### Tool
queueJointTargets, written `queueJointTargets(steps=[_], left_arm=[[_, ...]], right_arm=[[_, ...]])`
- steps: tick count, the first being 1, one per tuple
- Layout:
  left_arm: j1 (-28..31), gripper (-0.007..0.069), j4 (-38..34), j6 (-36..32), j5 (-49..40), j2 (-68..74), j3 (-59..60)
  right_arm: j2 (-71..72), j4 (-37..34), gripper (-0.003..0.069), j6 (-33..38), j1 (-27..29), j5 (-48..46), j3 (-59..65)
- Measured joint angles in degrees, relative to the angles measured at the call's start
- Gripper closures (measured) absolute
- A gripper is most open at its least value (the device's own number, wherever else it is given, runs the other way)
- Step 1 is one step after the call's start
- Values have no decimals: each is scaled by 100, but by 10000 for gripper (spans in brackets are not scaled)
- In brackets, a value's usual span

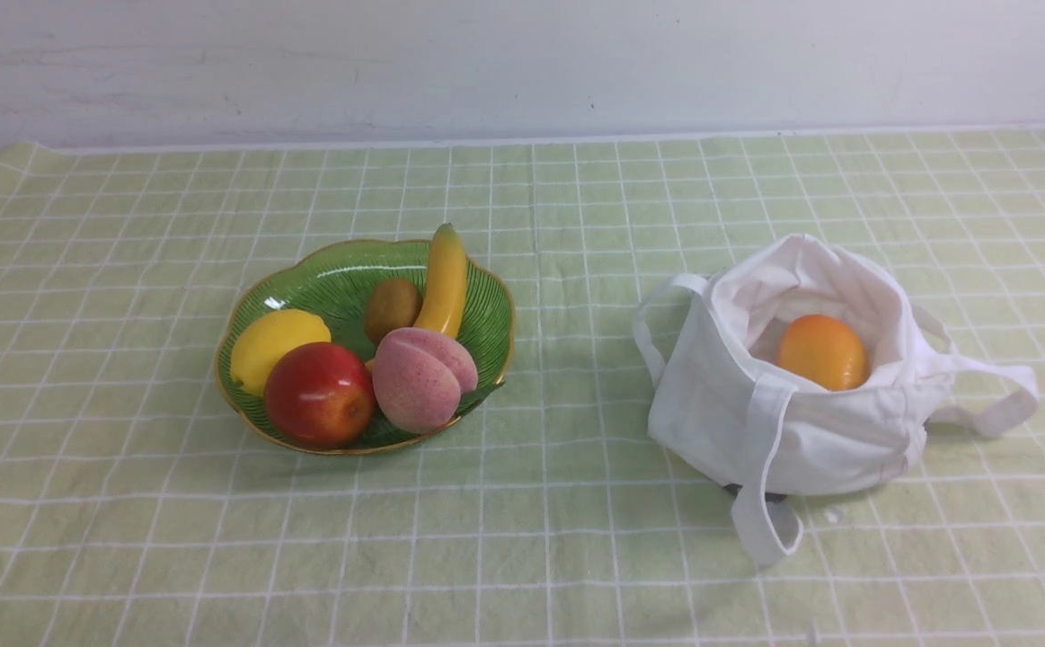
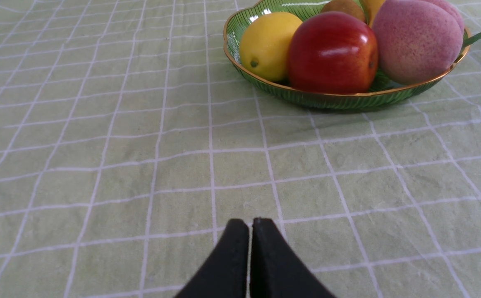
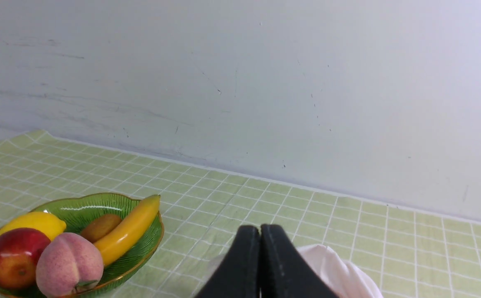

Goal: Take the fruit out of the bag on the green coffee tablecloth and place them on the plate.

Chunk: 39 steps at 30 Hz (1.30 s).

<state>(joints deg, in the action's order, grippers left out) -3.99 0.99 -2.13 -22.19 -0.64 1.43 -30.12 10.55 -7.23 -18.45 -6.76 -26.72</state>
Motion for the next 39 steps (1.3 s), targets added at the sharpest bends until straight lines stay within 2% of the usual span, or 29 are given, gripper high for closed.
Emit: queueJointTargets(steps=[3, 4, 6, 10, 14, 15, 17, 35, 39], left_arm=[[0, 632, 0, 0, 0, 0, 0], [0, 632, 0, 0, 0, 0, 0], [0, 632, 0, 0, 0, 0, 0], [0, 632, 0, 0, 0, 0, 0], [0, 632, 0, 0, 0, 0, 0], [0, 632, 0, 0, 0, 0, 0], [0, 632, 0, 0, 0, 0, 0], [0, 632, 0, 0, 0, 0, 0], [0, 632, 0, 0, 0, 0, 0]], right_arm=[[339, 192, 673, 14, 292, -26, 201], [719, 325, 673, 14, 744, -105, 485], [903, 353, 673, 14, 968, -145, 672], [1783, 413, 673, 14, 1668, -408, 1667], [2642, 413, 673, -144, 2071, -715, 2694], [2680, 413, 673, -157, 2098, -749, 2721], [3029, 344, 673, -384, 2192, -1432, 2820], [3054, -117, 673, -840, 2192, -1535, 2798], [3054, -417, 673, -597, 2192, -1529, 2798]])
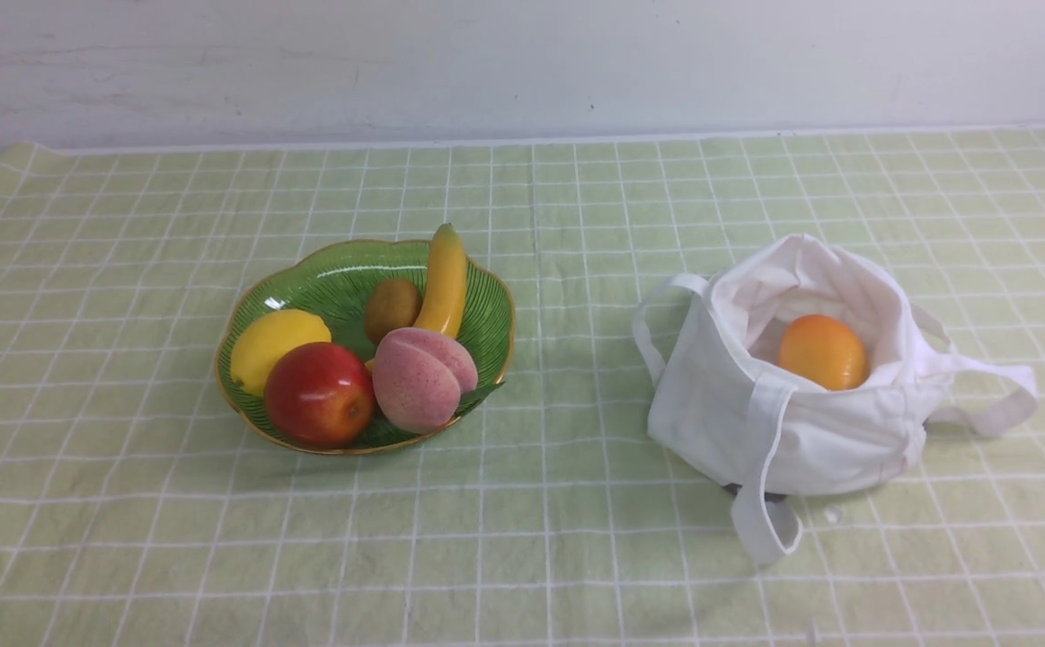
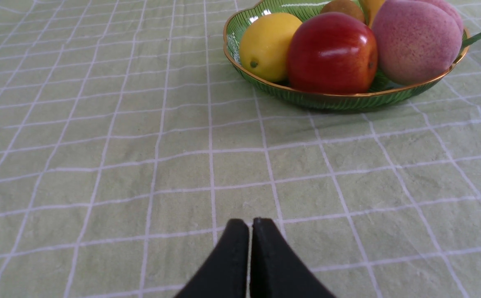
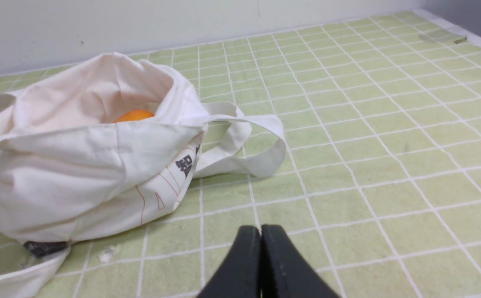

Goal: Take the fruit out of the bag on the green coffee tablecloth and place them on the plate.

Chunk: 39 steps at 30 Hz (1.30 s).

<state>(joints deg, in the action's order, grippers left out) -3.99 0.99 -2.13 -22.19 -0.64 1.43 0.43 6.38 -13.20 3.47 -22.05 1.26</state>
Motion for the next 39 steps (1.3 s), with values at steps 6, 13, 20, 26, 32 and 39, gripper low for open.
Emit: queueJointTargets(steps=[6, 13, 20, 26, 32, 39], left_arm=[[0, 632, 0, 0, 0, 0, 0], [0, 632, 0, 0, 0, 0, 0], [0, 632, 0, 0, 0, 0, 0], [0, 632, 0, 0, 0, 0, 0], [0, 632, 0, 0, 0, 0, 0], [0, 632, 0, 0, 0, 0, 0]], right_arm=[[0, -792, 673, 1111, 0, 14, 0], [0, -985, 673, 1457, 0, 14, 0], [0, -985, 673, 1479, 0, 14, 0], [0, -985, 673, 1474, 0, 9, 0], [0, -985, 673, 1474, 0, 9, 0], [0, -985, 673, 1474, 0, 9, 0]])
